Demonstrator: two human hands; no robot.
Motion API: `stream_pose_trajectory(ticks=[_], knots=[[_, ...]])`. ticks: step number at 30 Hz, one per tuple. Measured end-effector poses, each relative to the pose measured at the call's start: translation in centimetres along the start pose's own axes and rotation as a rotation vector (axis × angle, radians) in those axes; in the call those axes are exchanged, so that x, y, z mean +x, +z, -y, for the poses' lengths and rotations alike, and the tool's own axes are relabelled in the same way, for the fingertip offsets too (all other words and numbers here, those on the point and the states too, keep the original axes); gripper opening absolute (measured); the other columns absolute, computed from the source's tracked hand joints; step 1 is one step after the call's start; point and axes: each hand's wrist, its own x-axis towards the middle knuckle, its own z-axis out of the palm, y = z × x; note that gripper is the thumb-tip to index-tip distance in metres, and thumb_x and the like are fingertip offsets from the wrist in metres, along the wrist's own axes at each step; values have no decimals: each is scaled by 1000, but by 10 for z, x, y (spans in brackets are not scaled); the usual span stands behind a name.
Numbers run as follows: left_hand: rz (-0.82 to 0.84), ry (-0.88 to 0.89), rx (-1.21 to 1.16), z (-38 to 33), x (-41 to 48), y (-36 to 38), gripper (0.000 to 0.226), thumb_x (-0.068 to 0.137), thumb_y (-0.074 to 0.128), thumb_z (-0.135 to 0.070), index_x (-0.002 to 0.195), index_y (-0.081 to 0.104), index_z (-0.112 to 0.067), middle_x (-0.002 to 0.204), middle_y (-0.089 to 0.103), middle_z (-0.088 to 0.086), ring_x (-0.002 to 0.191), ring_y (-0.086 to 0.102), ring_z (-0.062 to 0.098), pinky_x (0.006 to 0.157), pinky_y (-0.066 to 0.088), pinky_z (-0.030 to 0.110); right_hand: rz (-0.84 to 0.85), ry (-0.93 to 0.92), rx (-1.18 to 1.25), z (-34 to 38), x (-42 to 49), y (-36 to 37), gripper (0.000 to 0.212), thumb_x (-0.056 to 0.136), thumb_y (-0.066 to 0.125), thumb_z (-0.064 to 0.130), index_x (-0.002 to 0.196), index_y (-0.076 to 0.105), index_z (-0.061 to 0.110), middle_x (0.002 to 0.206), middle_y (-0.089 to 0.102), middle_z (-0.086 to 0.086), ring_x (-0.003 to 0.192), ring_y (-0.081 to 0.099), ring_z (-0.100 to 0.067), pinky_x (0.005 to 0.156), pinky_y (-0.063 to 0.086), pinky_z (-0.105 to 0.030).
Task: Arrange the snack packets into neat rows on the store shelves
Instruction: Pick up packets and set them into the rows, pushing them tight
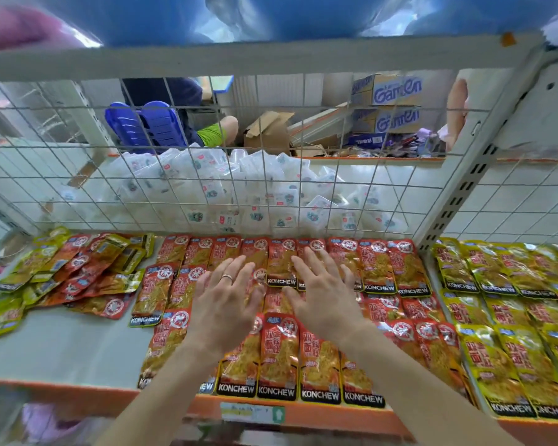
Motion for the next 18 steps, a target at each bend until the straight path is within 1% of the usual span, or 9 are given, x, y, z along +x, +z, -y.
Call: stream_pose_trajectory(ticks=[3,4,7,10,13,15,18], knots=[[21,-89,42,9,-28,-12,77,91,3,-64,153,35,-30,162,29,-8,151,20,12,122,16,42,12,-109,39,21,-4,3,64,101,37,55,158,17,33,168,2,6,154,-8,-17,123,-1,-52],[12,-120,62,15,-38,-16,75,92,5,-63,152,36,-31,162,30,-8,150,22,13,121,18,44,21,-150,47,30,-4,6,63,101,37,55,157,18,34,168,3,6,154,-8,-16,123,0,-52],[-51,-246,85,36,-71,-27,66,95,19,-59,146,47,-28,157,41,-4,146,33,18,116,26,46,69,-276,62,59,-4,15,62,101,38,56,156,21,35,167,4,8,153,-7,-15,121,1,-50],[-62,-386,83,61,-104,-36,68,95,18,-59,145,49,-25,153,46,0,143,38,21,114,28,47,106,-386,41,94,-5,27,62,100,39,57,156,21,35,167,4,8,153,-5,-16,120,3,-51],[-97,-451,91,90,-131,-41,65,98,20,-57,145,50,-23,150,50,2,139,44,24,110,36,48,131,-456,45,129,-9,39,60,101,38,55,156,22,36,167,4,9,153,-5,-16,121,5,-51],[-94,-496,66,112,-140,-43,68,97,18,-59,146,49,-23,153,47,1,142,41,23,111,35,49,166,-492,43,151,-8,47,61,101,38,55,156,20,37,167,3,10,153,-8,-15,122,4,-52],[-75,-545,46,146,-146,-45,77,92,6,-62,150,41,-26,159,37,-2,148,29,19,117,25,46,204,-516,23,181,-2,61,62,101,40,53,157,18,36,167,1,11,153,-9,-15,121,2,-52]])
